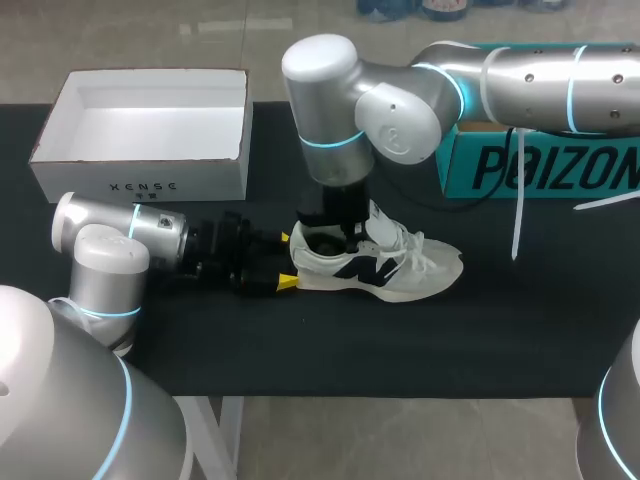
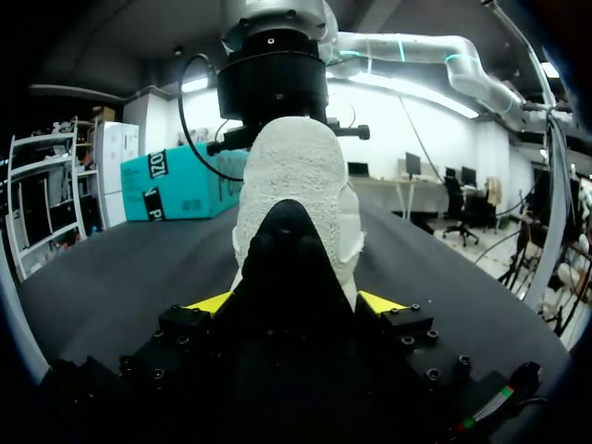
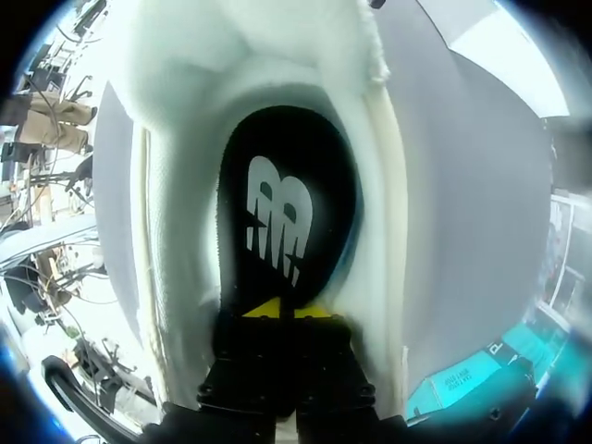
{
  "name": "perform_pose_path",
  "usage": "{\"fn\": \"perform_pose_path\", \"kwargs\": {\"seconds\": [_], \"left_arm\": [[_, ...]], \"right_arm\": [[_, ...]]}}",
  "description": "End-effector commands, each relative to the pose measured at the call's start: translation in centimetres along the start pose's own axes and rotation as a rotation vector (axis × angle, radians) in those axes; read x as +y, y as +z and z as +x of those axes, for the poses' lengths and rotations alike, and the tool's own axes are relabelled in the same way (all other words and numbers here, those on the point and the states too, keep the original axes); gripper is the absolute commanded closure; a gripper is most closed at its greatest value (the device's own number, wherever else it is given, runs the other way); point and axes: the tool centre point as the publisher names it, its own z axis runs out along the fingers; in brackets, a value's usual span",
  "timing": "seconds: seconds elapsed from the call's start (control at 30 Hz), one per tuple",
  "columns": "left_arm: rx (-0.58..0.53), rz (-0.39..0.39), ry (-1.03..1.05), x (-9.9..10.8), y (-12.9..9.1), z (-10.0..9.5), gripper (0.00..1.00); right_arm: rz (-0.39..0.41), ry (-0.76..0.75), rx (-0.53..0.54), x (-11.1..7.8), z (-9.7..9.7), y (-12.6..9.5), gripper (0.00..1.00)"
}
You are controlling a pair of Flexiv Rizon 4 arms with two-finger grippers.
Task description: Take the shoe out of the shoebox, open the shoe tongue, remove and reinsert the insole, then place the shoe into the shoebox
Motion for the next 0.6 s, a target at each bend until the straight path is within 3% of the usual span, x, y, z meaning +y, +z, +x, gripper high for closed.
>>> {"fn": "perform_pose_path", "kwargs": {"seconds": [0.03, 0.6], "left_arm": [[-0.001, 0.001, 0.001, 0.4, 0.4, -0.1, 1.0], [-0.001, 0.001, 0.001, 0.4, 0.4, -0.1, 1.0]], "right_arm": [[0.003, -0.013, 0.007, 0.6, 0.5, 1.1, 1.0], [0.018, -0.03, 0.026, -0.4, 1.0, -3.6, 1.0]]}}
